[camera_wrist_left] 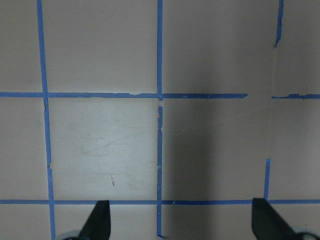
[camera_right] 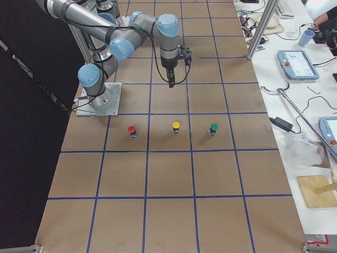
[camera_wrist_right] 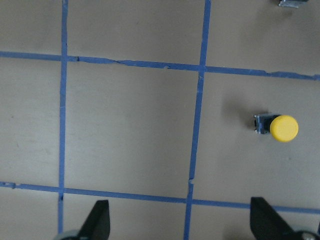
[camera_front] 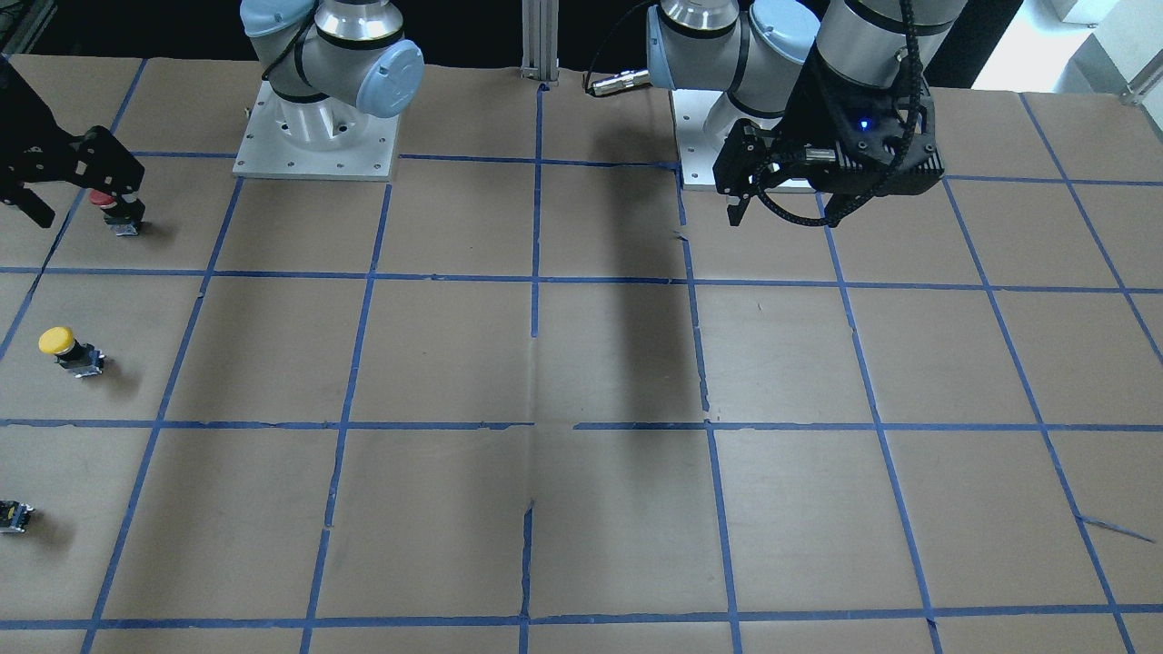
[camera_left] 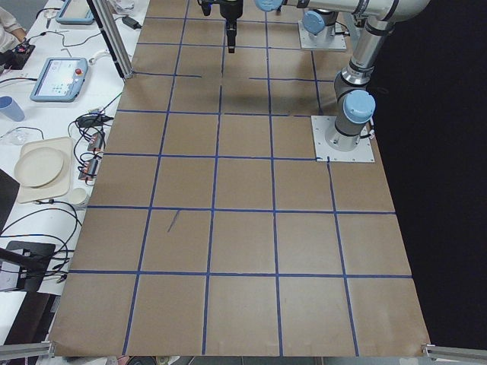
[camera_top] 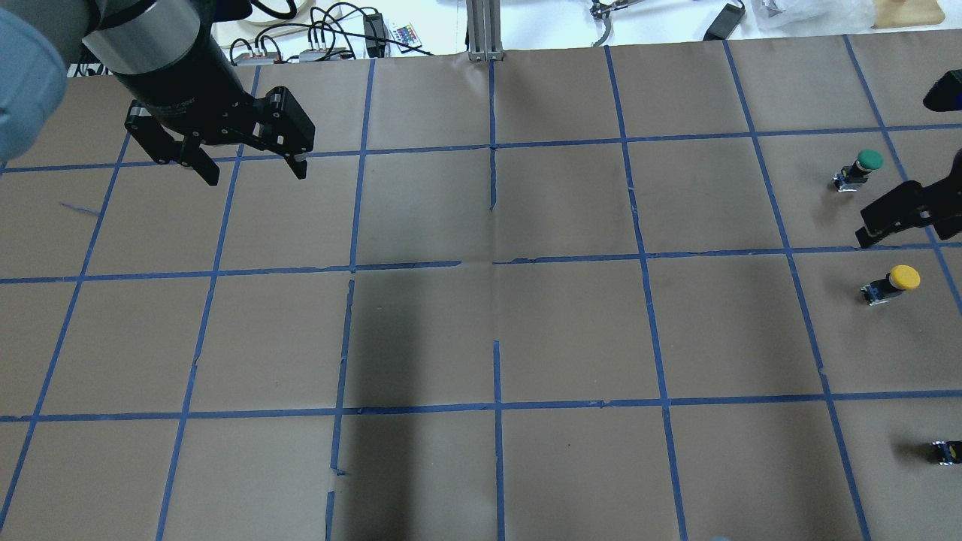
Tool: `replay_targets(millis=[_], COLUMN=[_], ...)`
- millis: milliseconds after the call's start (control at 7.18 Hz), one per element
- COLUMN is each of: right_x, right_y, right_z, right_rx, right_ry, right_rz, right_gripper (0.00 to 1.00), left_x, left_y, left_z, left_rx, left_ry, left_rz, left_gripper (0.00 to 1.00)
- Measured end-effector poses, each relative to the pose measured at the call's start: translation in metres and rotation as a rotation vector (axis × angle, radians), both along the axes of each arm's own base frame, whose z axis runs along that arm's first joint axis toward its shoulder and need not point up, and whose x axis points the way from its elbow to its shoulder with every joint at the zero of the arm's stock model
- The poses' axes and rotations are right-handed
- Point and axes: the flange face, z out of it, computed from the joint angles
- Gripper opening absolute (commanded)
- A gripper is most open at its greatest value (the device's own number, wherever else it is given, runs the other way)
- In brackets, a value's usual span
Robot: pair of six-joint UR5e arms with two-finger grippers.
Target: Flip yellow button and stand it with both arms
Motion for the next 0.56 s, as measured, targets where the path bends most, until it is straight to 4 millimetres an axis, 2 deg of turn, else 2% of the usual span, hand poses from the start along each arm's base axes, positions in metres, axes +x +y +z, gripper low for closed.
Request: replay_targets(millis=[278,557], right_x=[0.075,0.150], right_y=[-0.005,0.004], right_z=[0.026,0.047], right_rx=[0.027,0.057], right_ry=[0.021,0.023], right_rz=[-0.118,-0.185], right_gripper=[1.00,1.00], left_x=[0.000,0.000], left_y=[0.000,0.000], left_z=[0.000,0.000], left_rx=[0.000,0.001], left_ry=[0.000,0.000], left_rz=[0.000,0.001], left_gripper=[1.00,1.00])
